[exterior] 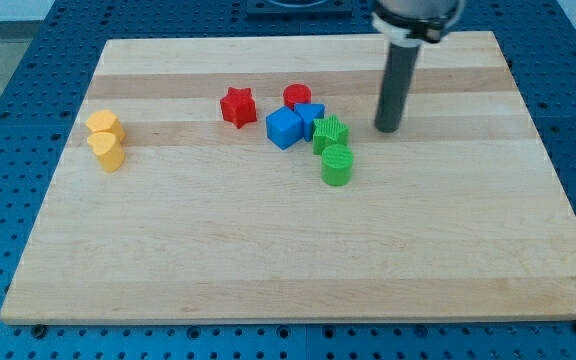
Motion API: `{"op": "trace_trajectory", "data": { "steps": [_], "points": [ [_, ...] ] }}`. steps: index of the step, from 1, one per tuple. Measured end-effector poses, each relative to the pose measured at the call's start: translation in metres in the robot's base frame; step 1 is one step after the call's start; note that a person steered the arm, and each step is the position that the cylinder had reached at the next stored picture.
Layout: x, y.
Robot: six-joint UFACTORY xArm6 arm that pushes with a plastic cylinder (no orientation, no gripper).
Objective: Push the green star into the yellow blocks
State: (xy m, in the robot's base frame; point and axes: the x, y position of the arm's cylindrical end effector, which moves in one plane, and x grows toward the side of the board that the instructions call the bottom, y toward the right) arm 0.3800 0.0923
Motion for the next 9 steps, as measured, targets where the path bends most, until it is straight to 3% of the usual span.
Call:
{"op": "trace_trajectory", "data": {
  "steps": [2, 5, 7, 9],
  "points": [
    [0.044, -0.091],
    [0.087, -0.092],
    [0.037, -0.177],
    [0.036, -0.161]
  ]
}}
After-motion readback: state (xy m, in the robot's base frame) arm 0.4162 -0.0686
